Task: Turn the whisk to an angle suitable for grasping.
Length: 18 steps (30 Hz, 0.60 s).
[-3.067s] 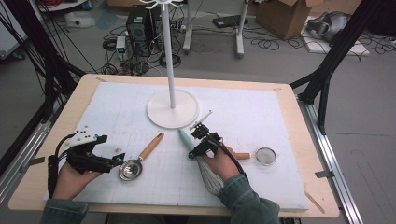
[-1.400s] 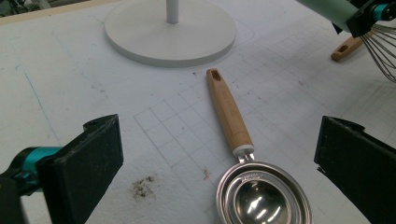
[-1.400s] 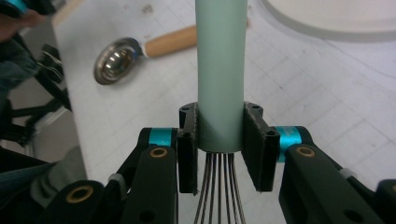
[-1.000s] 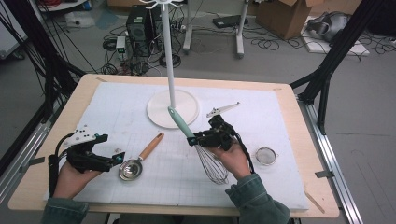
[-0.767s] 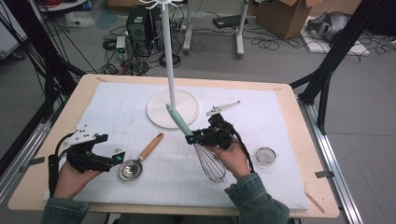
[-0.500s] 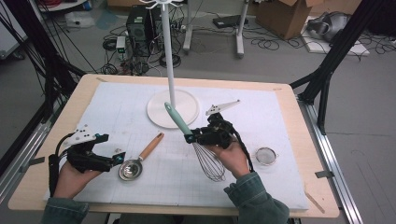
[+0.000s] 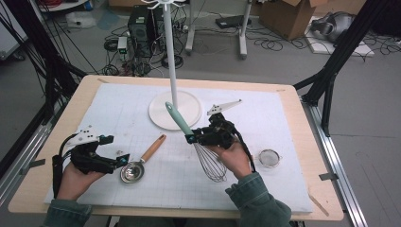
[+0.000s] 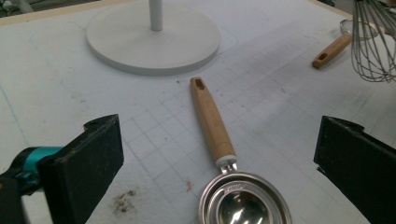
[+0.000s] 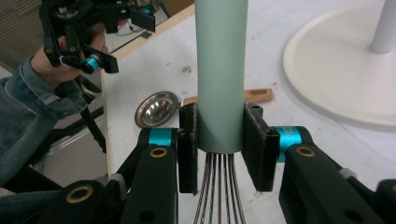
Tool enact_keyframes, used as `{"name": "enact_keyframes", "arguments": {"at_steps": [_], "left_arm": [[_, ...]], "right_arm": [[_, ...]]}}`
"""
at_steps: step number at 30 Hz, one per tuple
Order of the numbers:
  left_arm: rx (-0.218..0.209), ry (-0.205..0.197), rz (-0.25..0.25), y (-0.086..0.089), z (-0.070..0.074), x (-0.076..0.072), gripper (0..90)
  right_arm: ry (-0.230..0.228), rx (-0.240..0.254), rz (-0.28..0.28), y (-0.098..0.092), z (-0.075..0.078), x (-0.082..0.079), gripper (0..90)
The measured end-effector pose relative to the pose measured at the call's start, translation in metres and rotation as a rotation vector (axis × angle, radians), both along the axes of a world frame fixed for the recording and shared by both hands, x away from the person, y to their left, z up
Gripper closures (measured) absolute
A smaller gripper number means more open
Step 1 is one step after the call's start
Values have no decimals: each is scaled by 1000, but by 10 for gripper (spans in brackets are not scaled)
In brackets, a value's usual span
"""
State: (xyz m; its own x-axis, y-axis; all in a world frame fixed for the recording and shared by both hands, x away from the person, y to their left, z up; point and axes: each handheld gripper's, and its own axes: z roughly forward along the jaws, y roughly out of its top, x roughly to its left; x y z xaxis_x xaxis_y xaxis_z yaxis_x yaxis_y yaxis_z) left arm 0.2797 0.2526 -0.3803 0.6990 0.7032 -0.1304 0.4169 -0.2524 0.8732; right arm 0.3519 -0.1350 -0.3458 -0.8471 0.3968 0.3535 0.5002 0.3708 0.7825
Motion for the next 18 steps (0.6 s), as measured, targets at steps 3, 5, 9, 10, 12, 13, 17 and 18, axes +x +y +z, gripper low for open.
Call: {"name": "enact_keyframes", "arguments": {"at_steps": [3,5,9,10,12,13,17,18], "left_arm": [[-10,-1,-19,-6,4,4,25],[-12,-5,-35,-11,8,7,25],[-18,-9,-67,-19,15,12,25],[-20,-10,-73,-22,17,13,25],[-18,-15,-85,-26,20,15,25],[-22,-14,-91,-28,21,16,25],[-14,-19,-100,-31,23,17,25],[-21,-16,-98,-32,22,16,25]], "right_arm": [[-17,13,5,1,2,-1,694],[-30,23,9,1,2,0,694],[-42,48,6,1,3,1,694],[-42,48,6,1,3,1,694],[-48,70,10,1,4,1,694],[-48,70,10,1,4,1,694],[-83,95,8,2,8,3,694],[-107,101,5,2,10,3,694]]}}
